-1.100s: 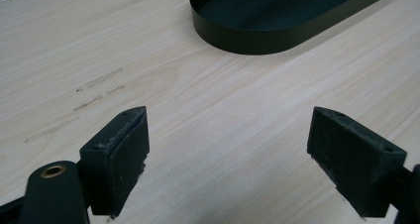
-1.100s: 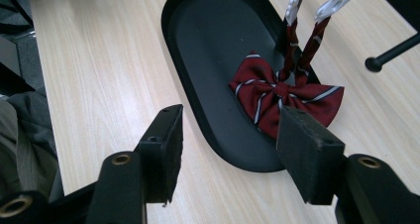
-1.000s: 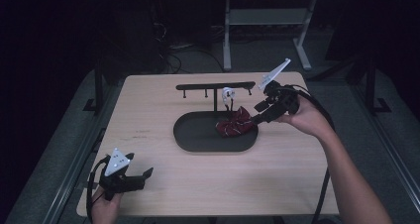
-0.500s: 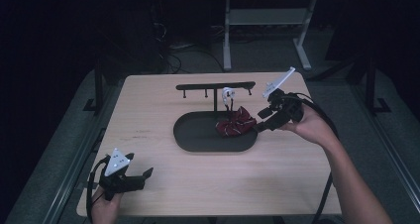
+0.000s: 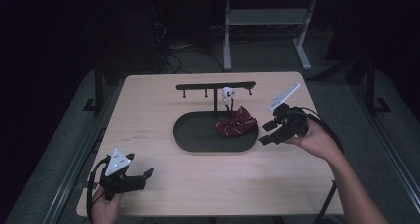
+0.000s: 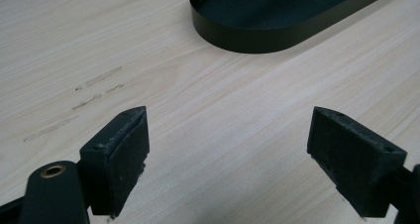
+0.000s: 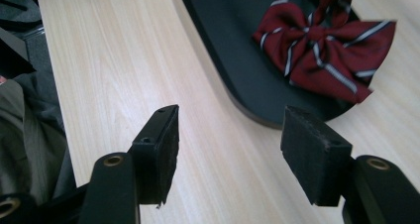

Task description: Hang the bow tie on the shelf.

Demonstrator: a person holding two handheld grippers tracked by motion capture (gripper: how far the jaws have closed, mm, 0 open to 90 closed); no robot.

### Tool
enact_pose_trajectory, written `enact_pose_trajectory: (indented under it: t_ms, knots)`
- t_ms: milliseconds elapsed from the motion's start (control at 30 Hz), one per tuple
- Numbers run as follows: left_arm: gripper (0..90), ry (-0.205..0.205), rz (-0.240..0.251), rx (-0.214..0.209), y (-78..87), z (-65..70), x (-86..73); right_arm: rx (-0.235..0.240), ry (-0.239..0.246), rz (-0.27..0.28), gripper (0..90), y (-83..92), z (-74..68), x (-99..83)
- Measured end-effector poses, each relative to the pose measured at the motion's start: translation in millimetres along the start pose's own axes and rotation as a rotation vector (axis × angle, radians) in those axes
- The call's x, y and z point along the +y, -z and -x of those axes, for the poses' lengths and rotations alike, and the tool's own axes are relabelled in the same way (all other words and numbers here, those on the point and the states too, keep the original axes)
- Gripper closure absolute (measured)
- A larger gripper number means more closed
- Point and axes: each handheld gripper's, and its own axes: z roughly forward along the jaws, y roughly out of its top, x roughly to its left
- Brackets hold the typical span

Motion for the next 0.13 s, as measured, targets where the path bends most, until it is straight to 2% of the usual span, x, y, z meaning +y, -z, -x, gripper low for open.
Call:
enact_pose_trajectory:
  t_ms: [133]
  knots:
    - [16.1,0.001,0.002,0.000,-1.0,-0.1,0.0,0.004,-0.011,-0.008,38.9,-3.7,-2.7,-13.5]
